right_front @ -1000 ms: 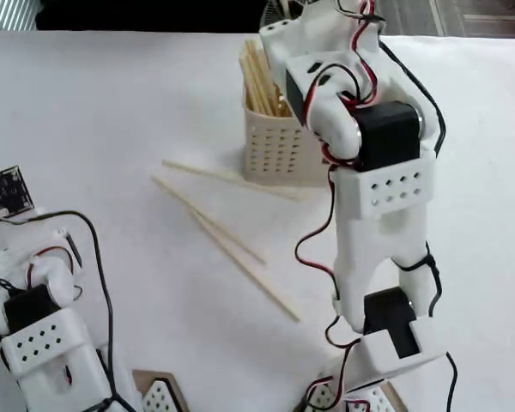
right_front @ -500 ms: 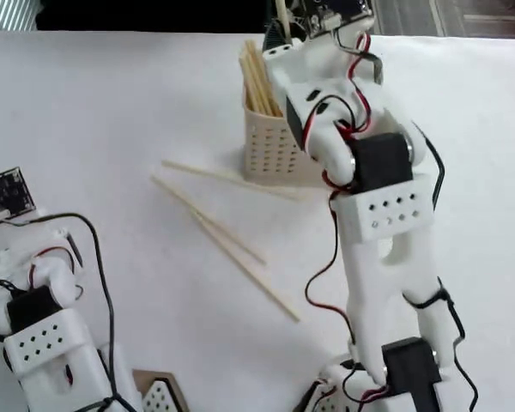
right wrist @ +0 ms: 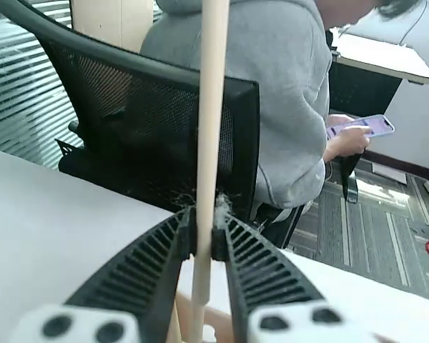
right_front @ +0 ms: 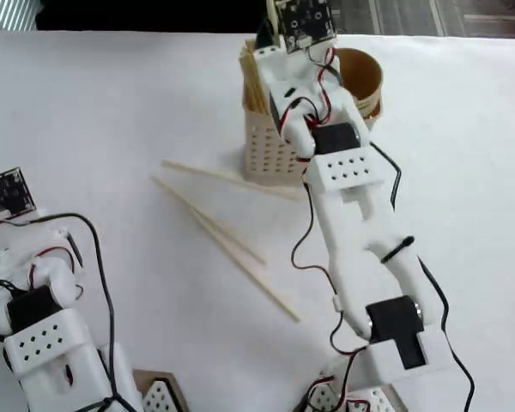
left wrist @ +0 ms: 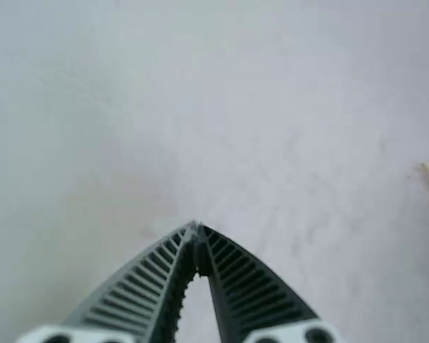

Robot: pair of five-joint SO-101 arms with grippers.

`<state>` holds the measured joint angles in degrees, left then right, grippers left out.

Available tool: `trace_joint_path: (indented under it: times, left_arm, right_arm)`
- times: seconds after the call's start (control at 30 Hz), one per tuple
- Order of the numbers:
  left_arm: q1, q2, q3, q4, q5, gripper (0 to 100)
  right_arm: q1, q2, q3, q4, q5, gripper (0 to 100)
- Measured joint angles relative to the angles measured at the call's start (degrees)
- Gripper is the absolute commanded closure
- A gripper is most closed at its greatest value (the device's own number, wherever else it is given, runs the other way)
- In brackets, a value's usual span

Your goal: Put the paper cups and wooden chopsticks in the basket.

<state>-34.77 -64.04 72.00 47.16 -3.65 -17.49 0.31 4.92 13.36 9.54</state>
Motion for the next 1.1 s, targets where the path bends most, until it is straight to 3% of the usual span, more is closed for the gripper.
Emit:
trace_joint_path:
  times: [0.23,0.43,1.1]
  left_arm:
    - [0.0,0.0,0.0,-0.18,0.0,98]
    - [0.0,0.0,0.0,-0.18,0.0,98]
    - [0.0,0.0,0.0,-0.18,0.0,98]
  right_arm:
    - [1.14,-0.62,9.85,-5.1,-2.81,96.2]
    - [1.05,-6.59,17.67,-5.19,-2.81,82.6]
    - [-0.44,-26.37,20.4,8.0,-1.14,83.0]
